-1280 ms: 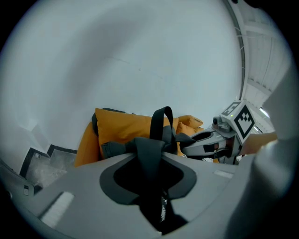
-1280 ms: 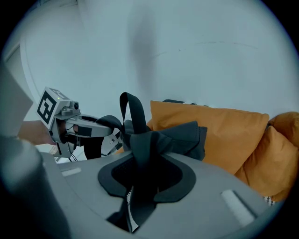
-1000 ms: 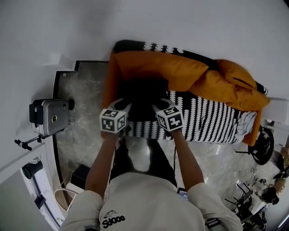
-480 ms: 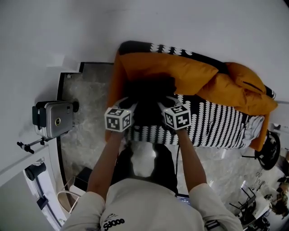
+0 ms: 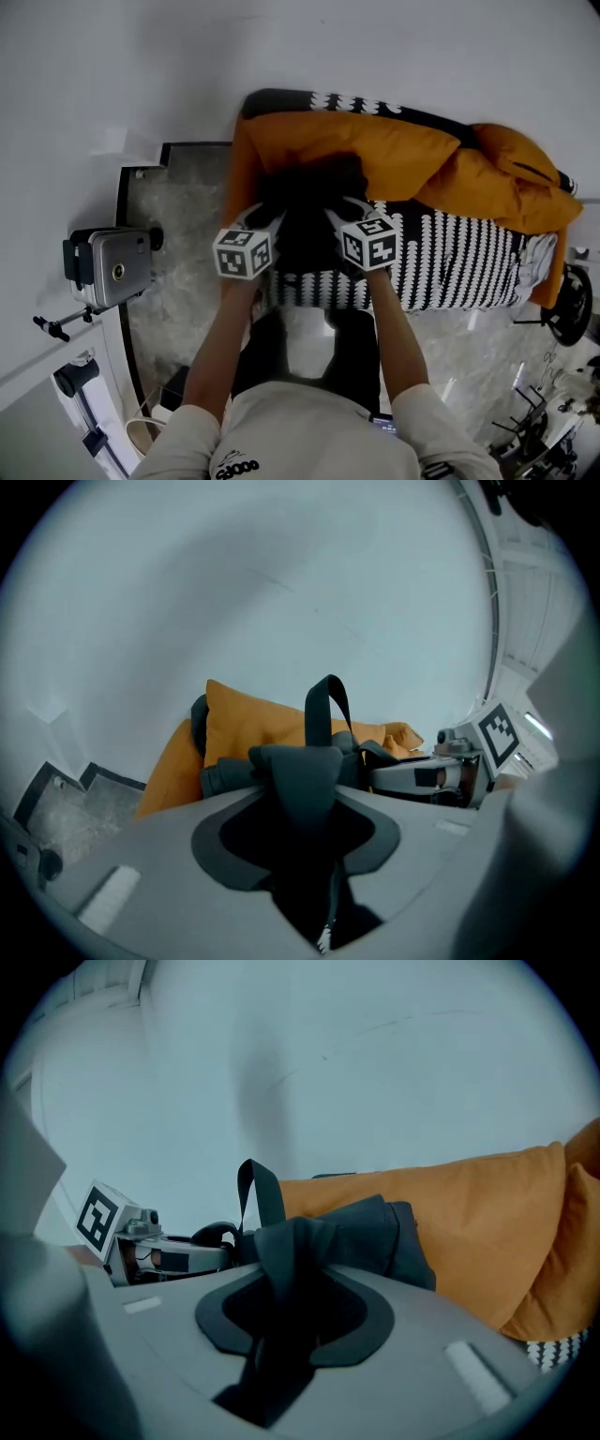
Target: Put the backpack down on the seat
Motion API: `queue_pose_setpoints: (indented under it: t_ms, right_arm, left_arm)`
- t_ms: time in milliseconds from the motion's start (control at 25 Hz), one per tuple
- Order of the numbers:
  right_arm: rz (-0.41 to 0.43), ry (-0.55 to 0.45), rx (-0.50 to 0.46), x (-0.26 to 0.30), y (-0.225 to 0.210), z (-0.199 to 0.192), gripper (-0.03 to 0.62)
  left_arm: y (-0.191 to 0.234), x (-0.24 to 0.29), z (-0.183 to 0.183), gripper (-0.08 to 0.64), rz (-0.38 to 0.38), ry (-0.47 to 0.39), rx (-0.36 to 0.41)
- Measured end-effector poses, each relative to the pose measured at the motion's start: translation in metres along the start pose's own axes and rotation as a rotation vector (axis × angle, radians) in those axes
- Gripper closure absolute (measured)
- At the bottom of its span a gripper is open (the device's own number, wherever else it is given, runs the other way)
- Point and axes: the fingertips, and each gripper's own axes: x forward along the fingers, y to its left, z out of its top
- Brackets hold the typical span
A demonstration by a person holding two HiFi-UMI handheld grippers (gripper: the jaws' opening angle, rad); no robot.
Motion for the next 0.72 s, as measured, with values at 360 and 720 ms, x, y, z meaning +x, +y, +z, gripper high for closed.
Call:
queue_pose_setpoints:
  t_ms: [360,720]
  right_arm:
    - [-0.001,0.009,-0.018,-0.004,0.024,-0.007,0.392]
    - [-0.095,0.003,-0.020,-0.032,0.027,-0.021,0.296]
  left_arm:
    - [0.003,-0.014,-0.010,0.319,-0.023,0.041,0.048]
    - [-0.009,-0.031,-0.028,0.210,-0.090,0.114,0.046]
